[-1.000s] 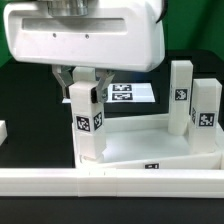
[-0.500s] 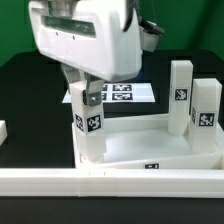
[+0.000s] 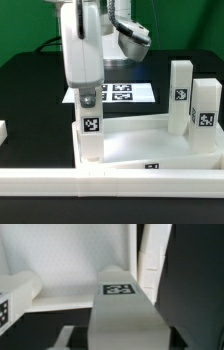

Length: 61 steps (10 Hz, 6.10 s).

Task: Assemble desk

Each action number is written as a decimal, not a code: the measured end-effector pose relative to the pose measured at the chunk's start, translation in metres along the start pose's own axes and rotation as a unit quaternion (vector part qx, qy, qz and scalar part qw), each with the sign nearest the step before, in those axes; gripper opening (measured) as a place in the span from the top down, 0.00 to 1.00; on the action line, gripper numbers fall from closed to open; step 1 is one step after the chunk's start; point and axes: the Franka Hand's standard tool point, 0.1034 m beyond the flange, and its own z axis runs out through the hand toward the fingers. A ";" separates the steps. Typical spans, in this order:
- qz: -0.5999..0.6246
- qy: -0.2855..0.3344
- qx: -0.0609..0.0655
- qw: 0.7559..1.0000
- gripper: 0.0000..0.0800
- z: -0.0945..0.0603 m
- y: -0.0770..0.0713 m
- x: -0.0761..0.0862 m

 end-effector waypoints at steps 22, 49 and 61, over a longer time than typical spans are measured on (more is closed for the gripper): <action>-0.637 0.022 0.006 0.770 0.58 0.004 -0.003 -0.001; -0.298 0.006 0.005 0.954 0.19 0.006 0.003 0.001; -0.715 0.018 -0.013 0.699 0.33 0.008 0.005 -0.002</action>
Offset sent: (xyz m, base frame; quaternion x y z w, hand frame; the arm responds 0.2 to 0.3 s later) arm -0.0015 -0.0011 0.0042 -0.0092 0.0000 -0.1678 0.9858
